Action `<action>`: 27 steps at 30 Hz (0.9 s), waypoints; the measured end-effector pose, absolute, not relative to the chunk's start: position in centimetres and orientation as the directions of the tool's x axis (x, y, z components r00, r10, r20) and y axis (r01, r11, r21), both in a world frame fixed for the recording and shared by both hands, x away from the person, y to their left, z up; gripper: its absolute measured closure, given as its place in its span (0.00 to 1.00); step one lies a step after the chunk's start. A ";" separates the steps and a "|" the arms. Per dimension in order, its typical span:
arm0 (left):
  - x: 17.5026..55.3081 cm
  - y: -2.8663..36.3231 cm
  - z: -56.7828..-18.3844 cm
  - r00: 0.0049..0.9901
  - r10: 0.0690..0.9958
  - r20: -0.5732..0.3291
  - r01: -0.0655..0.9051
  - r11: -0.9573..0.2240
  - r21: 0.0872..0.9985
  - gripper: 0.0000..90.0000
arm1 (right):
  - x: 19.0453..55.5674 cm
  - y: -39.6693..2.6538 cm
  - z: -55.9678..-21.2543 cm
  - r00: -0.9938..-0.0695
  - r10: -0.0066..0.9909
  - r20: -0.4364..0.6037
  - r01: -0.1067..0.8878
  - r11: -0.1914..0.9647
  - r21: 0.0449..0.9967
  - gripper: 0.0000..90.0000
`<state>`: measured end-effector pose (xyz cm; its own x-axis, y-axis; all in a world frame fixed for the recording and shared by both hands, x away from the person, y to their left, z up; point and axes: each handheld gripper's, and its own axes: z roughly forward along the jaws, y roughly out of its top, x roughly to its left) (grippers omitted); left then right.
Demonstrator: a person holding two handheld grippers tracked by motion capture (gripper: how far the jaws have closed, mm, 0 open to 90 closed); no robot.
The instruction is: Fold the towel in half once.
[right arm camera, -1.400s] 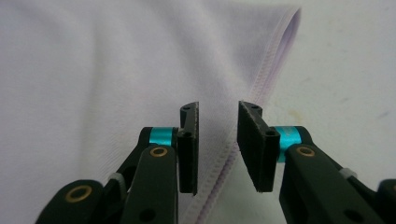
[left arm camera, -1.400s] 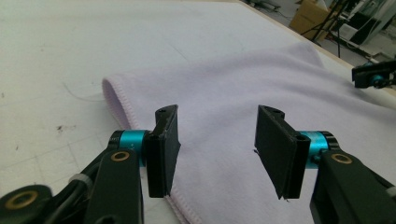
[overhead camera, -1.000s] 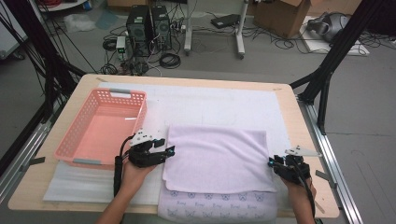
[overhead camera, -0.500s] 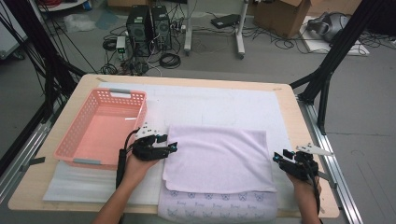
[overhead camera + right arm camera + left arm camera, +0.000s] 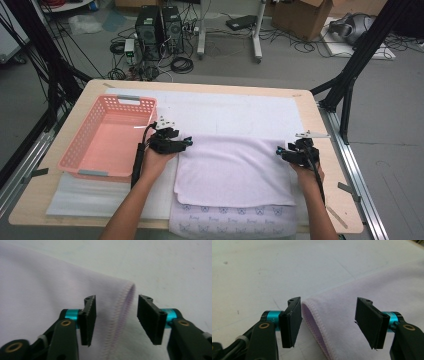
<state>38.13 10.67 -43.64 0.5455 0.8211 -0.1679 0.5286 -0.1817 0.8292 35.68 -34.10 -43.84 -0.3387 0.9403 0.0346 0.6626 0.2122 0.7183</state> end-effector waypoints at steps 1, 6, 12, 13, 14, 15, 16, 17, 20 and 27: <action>38.2 10.6 -43.8 0.543 0.822 -0.172 0.535 -0.181 0.825 0.42 | 36.0 -34.2 -44.1 -0.315 0.949 0.002 0.677 0.223 0.702 0.56; 38.5 10.7 -44.3 0.520 0.835 -0.180 0.570 -0.182 0.801 0.42 | 36.1 -35.8 -44.2 -0.183 0.979 0.085 0.685 0.064 0.726 0.60; 38.6 10.3 -44.9 0.523 0.829 -0.200 0.607 -0.198 0.770 0.42 | 34.8 -35.6 -43.5 -0.289 0.948 0.135 0.655 0.093 0.750 0.55; 38.5 10.1 -45.0 0.531 0.828 -0.178 0.593 -0.213 0.777 0.41 | 34.6 -35.5 -43.5 -0.304 0.943 0.133 0.661 0.108 0.742 0.54; 38.4 10.0 -45.0 0.528 0.834 -0.159 0.585 -0.222 0.780 0.41 | 34.5 -35.4 -43.6 -0.321 0.940 0.119 0.663 0.134 0.736 0.53; 38.2 9.7 -45.0 0.528 0.841 -0.116 0.571 -0.251 0.782 0.43 | 34.4 -35.1 -43.7 -0.335 0.935 0.112 0.669 0.153 0.728 0.53; 37.9 9.4 -45.0 0.535 0.842 -0.064 0.551 -0.290 0.783 0.48 | 34.3 -34.9 -44.0 -0.349 0.931 0.108 0.673 0.169 0.720 0.53; 37.8 9.4 -44.9 0.537 0.841 -0.068 0.554 -0.291 0.780 0.52 | 34.2 -34.7 -44.3 -0.360 0.927 0.105 0.677 0.182 0.713 0.52; 37.6 9.3 -44.9 0.541 0.835 -0.105 0.566 -0.269 0.779 0.75 | 33.6 -34.0 -44.7 -0.342 0.938 0.052 0.649 0.196 0.735 0.54; 37.9 9.3 -44.7 0.502 0.846 -0.177 0.600 -0.194 0.776 0.95 | 33.3 -33.6 -44.6 -0.389 0.915 0.109 0.651 0.189 0.735 0.94</action>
<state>37.93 9.28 -44.72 0.5024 0.8463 -0.1770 0.5999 -0.1938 0.7762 33.34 -33.63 -44.59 -0.3888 0.9148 0.1091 0.6512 0.1891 0.7349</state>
